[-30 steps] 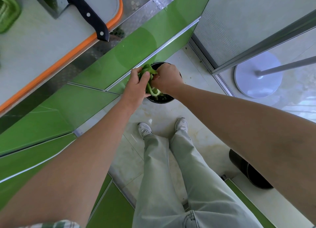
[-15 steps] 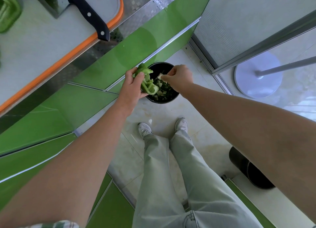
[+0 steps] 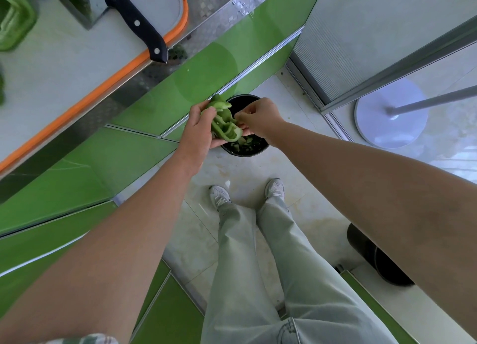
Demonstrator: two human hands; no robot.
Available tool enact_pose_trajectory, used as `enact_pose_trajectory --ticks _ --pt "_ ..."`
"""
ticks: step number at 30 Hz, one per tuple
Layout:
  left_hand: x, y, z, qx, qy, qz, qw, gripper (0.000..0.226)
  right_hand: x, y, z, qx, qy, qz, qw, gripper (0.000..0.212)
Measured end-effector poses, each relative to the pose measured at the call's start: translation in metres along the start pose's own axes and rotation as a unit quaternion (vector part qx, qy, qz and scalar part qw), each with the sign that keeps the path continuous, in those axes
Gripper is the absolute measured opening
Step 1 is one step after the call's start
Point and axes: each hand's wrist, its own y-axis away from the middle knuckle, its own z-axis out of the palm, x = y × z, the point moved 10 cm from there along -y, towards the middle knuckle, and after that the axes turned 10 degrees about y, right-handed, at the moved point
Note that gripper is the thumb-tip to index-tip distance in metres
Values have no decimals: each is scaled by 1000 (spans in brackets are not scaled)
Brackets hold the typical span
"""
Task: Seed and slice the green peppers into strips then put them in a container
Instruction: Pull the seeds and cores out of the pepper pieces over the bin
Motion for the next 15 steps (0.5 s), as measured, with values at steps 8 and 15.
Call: enact_pose_trajectory --ticks 8,15 --pt "-6 -1 2 4 17 -5 1000 23 8 5 12 -31 -6 53 998 38" --pt "-1 -3 -6 25 28 -6 999 30 24 4 -1 23 -176 110 978 28"
